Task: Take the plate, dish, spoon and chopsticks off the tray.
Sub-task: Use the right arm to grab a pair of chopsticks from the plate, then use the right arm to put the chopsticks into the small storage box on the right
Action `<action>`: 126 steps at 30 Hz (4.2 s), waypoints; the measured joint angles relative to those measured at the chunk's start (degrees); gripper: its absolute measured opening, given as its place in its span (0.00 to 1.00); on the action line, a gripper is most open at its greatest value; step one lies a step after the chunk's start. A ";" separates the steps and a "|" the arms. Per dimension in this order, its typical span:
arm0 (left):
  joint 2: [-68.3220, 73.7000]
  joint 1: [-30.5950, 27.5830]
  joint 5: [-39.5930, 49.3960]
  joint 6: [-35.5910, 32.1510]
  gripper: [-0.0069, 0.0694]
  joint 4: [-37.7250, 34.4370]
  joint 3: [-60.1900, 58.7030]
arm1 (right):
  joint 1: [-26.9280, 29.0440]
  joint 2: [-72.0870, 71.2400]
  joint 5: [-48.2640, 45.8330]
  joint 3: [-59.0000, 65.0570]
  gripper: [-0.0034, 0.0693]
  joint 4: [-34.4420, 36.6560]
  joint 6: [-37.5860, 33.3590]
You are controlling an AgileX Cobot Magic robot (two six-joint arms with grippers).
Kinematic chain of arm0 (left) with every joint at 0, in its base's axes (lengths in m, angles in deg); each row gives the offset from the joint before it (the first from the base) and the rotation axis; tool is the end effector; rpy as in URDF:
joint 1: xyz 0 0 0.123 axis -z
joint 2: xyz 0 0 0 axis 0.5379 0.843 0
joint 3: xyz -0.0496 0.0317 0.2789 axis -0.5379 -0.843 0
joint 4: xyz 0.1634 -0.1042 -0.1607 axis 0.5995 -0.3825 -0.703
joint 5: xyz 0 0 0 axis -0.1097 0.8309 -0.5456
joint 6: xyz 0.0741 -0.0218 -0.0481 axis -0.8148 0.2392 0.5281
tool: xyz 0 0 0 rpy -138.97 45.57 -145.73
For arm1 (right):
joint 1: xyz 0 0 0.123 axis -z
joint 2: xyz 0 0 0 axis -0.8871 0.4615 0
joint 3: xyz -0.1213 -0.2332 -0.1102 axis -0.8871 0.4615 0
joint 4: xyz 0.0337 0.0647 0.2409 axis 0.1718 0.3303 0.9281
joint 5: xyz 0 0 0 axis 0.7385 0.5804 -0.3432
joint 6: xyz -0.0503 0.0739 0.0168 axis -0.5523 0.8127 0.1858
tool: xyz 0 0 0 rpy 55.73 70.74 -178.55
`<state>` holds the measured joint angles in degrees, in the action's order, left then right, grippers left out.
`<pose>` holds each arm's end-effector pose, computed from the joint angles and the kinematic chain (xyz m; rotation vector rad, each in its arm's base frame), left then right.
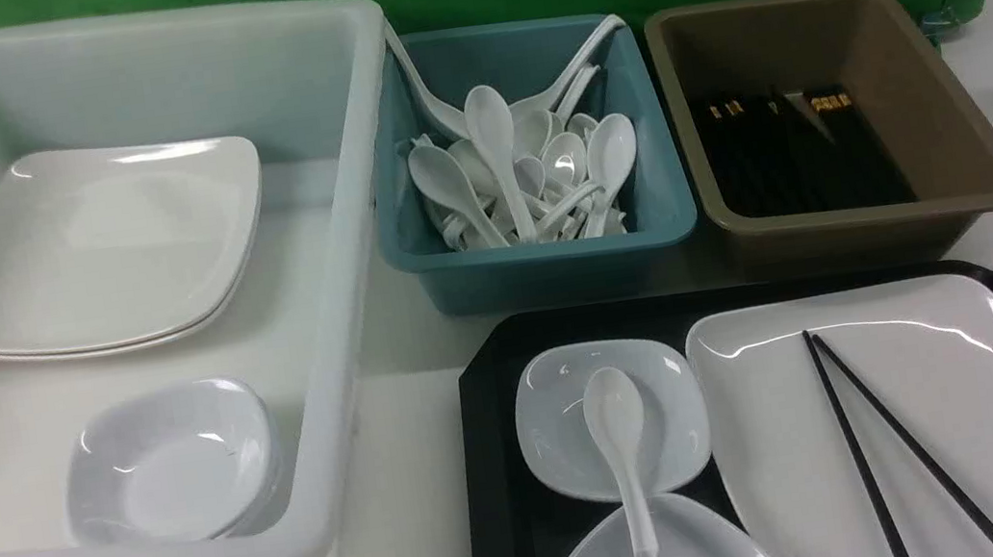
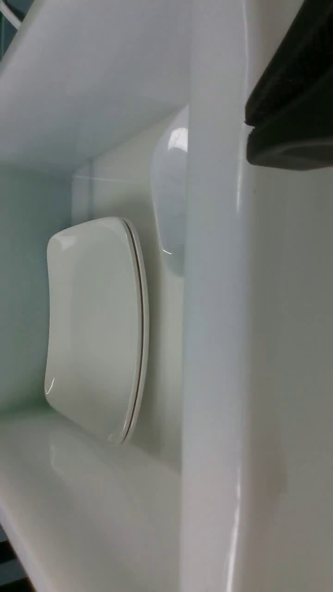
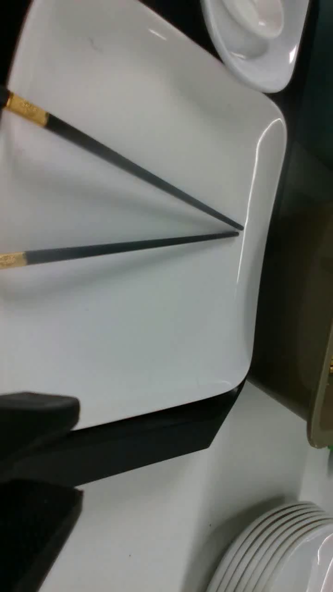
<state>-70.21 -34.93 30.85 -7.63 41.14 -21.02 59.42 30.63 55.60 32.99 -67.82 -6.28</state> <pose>0.0560 -0.0007 0.1906 0.0813 1.7128 0.0803 0.0555 0.0027 0.1884 -0.2147 1.7269 -0.1061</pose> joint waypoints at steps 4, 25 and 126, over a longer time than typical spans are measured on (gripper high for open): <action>0.00 0.00 -0.28 0.00 0.11 -0.75 0.00 | 0.00 0.00 0.00 0.00 0.38 0.00 0.00; 0.00 0.00 -37.14 27.73 0.11 -20.87 0.42 | 0.00 0.00 2.79 0.00 0.38 0.00 0.00; 60.18 33.22 30.30 19.27 0.10 0.36 47.48 | -7.42 98.34 -13.08 -90.96 0.24 6.01 8.38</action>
<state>-10.03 -1.71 61.15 11.64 41.50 26.46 51.99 128.97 42.52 -57.97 -61.81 2.10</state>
